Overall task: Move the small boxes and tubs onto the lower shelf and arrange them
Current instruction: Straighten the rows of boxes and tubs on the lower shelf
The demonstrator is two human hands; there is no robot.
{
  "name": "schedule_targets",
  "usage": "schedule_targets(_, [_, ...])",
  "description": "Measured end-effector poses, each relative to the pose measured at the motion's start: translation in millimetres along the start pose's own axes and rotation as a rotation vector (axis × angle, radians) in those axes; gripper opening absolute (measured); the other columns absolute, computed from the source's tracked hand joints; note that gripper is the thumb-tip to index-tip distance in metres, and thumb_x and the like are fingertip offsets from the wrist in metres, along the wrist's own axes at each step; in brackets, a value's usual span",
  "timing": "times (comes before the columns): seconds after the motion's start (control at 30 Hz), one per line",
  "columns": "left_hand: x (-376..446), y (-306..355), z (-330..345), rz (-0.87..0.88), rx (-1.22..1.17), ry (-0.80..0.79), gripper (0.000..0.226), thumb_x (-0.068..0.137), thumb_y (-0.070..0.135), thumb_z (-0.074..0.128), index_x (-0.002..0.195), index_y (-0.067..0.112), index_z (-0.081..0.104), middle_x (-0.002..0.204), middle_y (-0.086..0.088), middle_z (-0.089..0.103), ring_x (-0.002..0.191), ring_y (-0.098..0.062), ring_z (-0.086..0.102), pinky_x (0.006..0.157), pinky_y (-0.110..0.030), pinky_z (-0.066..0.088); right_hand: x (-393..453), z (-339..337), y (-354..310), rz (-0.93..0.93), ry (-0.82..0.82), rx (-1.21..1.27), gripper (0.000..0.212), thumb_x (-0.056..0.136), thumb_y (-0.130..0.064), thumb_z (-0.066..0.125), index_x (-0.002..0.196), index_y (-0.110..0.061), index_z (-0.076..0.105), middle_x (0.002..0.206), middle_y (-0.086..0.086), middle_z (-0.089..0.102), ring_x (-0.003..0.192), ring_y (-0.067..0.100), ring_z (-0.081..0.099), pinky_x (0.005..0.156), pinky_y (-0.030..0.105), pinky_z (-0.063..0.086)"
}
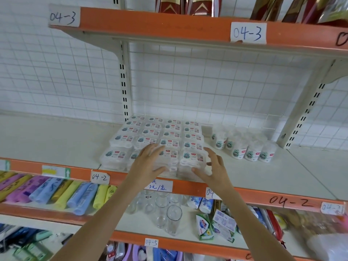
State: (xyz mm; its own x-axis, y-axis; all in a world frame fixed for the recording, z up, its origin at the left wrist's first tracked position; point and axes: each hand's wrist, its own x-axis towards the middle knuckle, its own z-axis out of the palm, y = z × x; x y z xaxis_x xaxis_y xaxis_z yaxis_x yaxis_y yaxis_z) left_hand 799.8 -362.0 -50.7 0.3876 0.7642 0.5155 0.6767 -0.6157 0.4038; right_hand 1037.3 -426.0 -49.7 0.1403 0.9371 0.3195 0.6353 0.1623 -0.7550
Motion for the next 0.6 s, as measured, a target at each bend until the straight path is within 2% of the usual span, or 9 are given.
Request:
schedule_targets(0.1, [-4.7,-9.2,-10.5,-0.127,-0.056,0.028,0.065,0.076,0.03,0.073,0.132,0.01,0.046,0.127,-0.01,0.051,0.116,-0.027,0.048,0.098,-0.039,0.042,1.2,-3.9,2.6,-0.063,0.028,-0.013,0.054,0.078,-0.028,0.072,0.124,-0.036,0.045,0.118,-0.008,0.04,0.103,0.015,0.053,0.092,0.028,0.044])
schedule_targets(0.23, [-5.4,-11.0,-9.0,-0.131,-0.014,-0.019,0.064,0.075,0.033,0.074,0.128,0.008,0.049,0.113,-0.011,0.061,0.108,-0.03,0.053,0.092,-0.039,0.043,0.4,1.8,5.4,-0.082,0.049,0.004,0.045,0.079,-0.017,0.072,0.116,-0.033,0.052,0.114,-0.007,0.046,0.094,0.011,0.056,0.089,0.023,0.047])
schedule_targets(0.37, [-4.1,-7.3,-5.0,-0.104,0.002,0.009,0.055,0.077,0.025,0.073,0.124,0.005,0.053,0.105,-0.013,0.065,0.103,-0.032,0.056,0.102,-0.042,0.037,3.1,1.2,6.5,-0.1,0.053,-0.001,0.042,0.079,-0.015,0.072,0.114,-0.031,0.055,0.113,-0.007,0.048,0.092,0.01,0.057,0.08,0.007,0.044])
schedule_targets(0.5, [-4.5,-4.4,-4.3,-0.131,-0.004,0.011,0.05,0.079,0.021,0.071,0.123,0.004,0.054,0.105,-0.015,0.065,0.106,-0.035,0.054,0.101,-0.043,0.038,4.6,1.1,6.9,-0.103,0.05,0.003,0.042,0.078,-0.014,0.072,0.111,-0.032,0.055,0.114,-0.004,0.049,0.095,0.014,0.06,0.082,0.017,0.05])
schedule_targets(0.6, [-3.6,-3.5,-7.6,-0.123,0.006,-0.031,0.052,0.08,0.026,0.07,0.124,0.005,0.052,0.109,-0.013,0.062,0.107,-0.031,0.053,0.099,-0.041,0.041,3.9,-1.6,6.5,-0.095,0.002,-0.038,0.044,0.079,-0.022,0.071,0.116,-0.036,0.051,0.119,-0.006,0.045,0.104,0.015,0.056,0.084,0.015,0.045])
